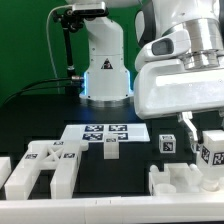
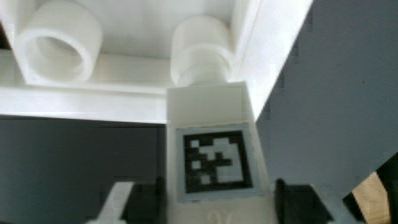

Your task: Assemble chair

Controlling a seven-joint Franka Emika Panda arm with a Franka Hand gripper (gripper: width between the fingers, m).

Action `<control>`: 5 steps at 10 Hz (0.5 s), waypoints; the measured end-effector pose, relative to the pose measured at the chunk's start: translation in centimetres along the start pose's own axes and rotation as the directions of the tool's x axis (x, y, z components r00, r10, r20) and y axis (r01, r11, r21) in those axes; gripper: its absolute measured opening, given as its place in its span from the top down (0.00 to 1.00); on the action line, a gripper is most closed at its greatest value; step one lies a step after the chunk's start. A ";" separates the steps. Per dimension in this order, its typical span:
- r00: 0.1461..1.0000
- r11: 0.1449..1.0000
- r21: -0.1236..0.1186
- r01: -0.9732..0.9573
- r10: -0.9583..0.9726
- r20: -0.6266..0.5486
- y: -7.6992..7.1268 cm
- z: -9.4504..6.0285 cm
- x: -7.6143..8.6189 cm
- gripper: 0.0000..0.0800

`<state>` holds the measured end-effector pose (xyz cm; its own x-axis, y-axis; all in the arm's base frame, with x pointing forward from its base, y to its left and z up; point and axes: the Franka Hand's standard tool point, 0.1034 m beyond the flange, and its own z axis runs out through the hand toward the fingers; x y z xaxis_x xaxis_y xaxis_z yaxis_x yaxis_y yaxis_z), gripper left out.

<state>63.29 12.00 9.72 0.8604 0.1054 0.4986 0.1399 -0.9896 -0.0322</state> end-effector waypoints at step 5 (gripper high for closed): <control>0.999 1.000 -0.002 -0.001 0.000 -0.032 0.0 0.8 -0.8 0.64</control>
Offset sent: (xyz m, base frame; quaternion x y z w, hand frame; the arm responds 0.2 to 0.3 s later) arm -0.0057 -0.0034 -0.0161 -0.0109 0.0204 -0.0049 0.9997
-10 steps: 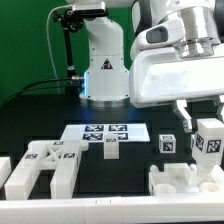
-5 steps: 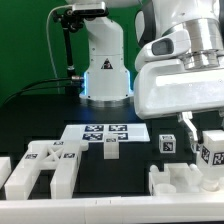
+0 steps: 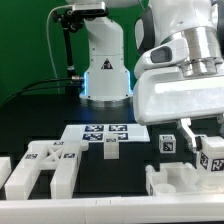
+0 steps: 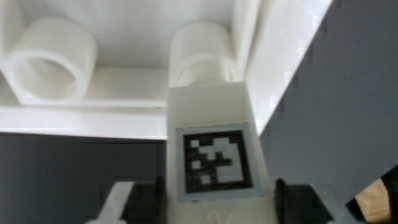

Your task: Assemble chair

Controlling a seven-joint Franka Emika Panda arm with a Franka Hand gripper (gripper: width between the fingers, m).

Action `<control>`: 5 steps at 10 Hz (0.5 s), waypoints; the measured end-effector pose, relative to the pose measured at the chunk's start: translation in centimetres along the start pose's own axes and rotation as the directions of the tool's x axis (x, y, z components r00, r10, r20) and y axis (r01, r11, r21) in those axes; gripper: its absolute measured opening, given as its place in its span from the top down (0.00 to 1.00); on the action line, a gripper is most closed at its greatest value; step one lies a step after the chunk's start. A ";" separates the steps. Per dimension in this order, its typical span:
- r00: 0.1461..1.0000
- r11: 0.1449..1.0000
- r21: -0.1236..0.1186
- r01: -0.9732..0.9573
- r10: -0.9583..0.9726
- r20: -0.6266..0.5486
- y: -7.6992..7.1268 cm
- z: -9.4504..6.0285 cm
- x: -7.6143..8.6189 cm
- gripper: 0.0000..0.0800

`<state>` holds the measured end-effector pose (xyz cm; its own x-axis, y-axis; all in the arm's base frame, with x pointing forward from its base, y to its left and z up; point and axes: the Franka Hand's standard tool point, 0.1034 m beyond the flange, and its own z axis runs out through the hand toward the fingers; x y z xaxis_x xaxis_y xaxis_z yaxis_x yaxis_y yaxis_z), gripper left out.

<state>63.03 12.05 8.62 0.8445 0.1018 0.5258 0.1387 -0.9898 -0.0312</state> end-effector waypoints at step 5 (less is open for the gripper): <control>0.999 1.000 -0.005 0.022 -0.022 -0.035 0.3 0.0 -0.2 0.64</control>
Offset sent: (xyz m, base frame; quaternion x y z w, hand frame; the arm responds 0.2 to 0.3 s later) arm 0.0000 0.0000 0.0000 0.0000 0.0000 0.0000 1.0000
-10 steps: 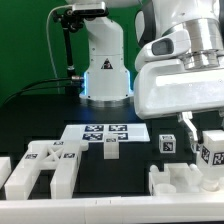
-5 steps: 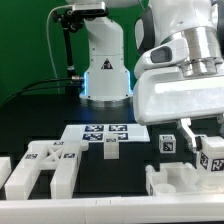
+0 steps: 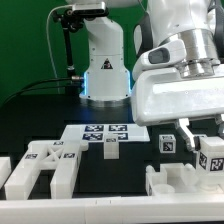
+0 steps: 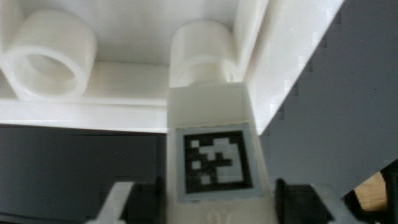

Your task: Assemble chair

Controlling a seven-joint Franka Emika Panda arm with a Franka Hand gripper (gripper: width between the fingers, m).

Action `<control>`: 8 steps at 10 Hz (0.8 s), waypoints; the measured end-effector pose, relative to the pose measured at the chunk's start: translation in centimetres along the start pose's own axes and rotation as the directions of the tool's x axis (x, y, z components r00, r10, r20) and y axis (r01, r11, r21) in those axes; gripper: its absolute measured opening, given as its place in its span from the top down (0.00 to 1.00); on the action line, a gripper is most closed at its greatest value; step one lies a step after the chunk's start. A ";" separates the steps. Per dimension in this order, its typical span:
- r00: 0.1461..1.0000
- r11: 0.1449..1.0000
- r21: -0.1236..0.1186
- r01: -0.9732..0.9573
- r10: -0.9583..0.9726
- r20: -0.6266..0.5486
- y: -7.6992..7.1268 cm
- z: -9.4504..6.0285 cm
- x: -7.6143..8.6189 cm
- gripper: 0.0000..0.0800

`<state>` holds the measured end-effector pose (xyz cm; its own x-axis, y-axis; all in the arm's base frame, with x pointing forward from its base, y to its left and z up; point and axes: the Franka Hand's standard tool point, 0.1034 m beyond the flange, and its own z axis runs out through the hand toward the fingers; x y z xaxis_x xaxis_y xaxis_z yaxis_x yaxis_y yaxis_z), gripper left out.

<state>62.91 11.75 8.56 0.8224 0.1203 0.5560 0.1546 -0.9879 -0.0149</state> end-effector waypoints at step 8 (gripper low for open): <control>1.000 1.000 0.000 0.023 -0.023 0.000 0.0 0.0 0.0 0.19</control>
Offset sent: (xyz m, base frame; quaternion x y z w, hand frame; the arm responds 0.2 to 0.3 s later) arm 0.0000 0.0000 0.0000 0.0000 0.0000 0.0000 1.0000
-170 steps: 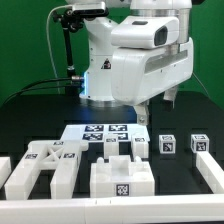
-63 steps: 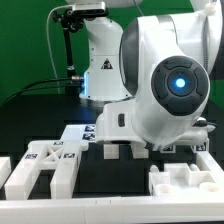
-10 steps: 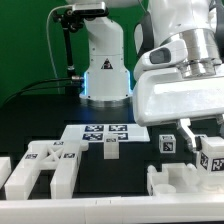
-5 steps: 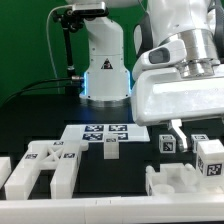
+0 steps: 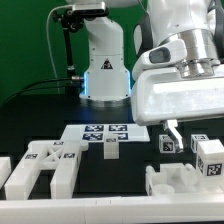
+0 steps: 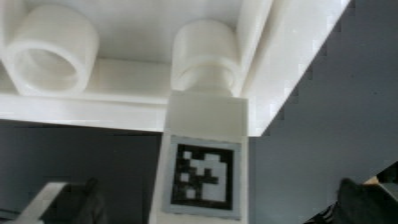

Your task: Assemble chair

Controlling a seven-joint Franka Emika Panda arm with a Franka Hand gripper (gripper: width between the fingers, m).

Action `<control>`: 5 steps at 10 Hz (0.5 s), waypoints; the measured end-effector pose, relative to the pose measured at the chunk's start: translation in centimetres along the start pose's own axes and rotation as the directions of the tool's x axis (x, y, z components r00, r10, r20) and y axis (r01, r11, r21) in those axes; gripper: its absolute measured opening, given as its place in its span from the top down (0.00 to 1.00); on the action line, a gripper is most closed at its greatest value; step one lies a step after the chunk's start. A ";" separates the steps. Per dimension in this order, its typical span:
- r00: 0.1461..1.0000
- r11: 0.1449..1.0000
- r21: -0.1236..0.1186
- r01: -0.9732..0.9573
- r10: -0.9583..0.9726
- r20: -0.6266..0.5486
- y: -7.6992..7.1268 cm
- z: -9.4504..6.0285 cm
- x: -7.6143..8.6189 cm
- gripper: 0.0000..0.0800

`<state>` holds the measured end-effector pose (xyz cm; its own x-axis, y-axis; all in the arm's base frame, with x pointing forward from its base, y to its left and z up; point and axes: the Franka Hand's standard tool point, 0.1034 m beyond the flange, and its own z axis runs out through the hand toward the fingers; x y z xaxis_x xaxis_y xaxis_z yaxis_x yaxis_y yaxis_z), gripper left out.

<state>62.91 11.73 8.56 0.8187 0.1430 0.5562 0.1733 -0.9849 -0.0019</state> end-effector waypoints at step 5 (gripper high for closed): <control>0.993 0.999 -0.001 -0.046 0.046 0.104 1.4 0.7 3.1 0.19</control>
Offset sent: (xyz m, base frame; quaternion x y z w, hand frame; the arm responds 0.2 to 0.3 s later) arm 0.0391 -0.0153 0.0138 0.0020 -0.0436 0.0296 0.9986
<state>66.05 10.90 9.73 0.8783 0.1066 0.4660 0.1344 -0.9906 -0.0266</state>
